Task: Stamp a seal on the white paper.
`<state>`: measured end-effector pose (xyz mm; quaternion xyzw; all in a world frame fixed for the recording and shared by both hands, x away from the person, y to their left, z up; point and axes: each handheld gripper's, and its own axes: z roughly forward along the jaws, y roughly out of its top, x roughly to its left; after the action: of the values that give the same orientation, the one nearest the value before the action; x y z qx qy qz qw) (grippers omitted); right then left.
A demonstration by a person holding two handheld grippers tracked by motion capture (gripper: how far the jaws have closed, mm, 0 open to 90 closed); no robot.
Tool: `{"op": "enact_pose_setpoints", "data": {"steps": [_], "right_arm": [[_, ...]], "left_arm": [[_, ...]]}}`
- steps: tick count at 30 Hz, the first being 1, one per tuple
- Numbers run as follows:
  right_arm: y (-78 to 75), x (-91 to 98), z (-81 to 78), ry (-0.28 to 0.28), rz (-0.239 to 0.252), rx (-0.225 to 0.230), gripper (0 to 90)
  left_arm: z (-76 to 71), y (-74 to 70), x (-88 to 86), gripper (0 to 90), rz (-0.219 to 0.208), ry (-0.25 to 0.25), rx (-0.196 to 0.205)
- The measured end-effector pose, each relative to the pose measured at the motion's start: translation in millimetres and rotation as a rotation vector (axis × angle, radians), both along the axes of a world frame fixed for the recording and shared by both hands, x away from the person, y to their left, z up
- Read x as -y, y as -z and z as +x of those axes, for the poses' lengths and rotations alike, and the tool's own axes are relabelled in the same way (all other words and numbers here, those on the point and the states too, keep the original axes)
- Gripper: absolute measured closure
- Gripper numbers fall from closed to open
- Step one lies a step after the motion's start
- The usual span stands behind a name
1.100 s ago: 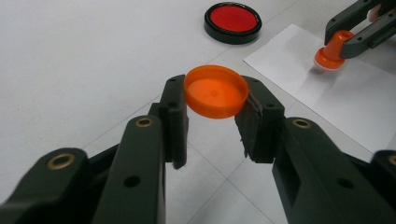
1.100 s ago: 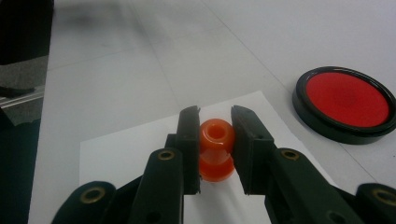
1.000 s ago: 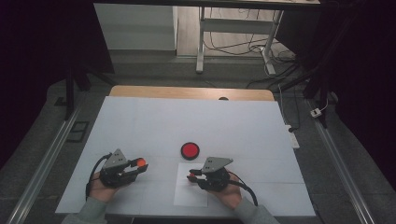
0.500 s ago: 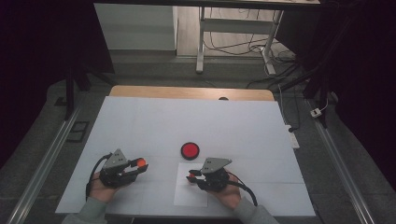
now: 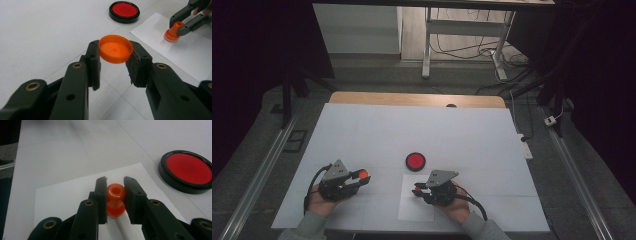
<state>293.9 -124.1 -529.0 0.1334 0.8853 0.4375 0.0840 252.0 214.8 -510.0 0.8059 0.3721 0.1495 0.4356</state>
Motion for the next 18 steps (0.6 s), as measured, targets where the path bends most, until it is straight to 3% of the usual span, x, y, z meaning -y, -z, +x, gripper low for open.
{"op": "enact_pose_setpoints", "data": {"steps": [18], "right_arm": [[2.9,1.1,-2.1,0.024,0.010,-0.003,72.8]], "left_arm": [[-0.2,0.0,1.1,64.5,0.003,0.002,0.000]]}}
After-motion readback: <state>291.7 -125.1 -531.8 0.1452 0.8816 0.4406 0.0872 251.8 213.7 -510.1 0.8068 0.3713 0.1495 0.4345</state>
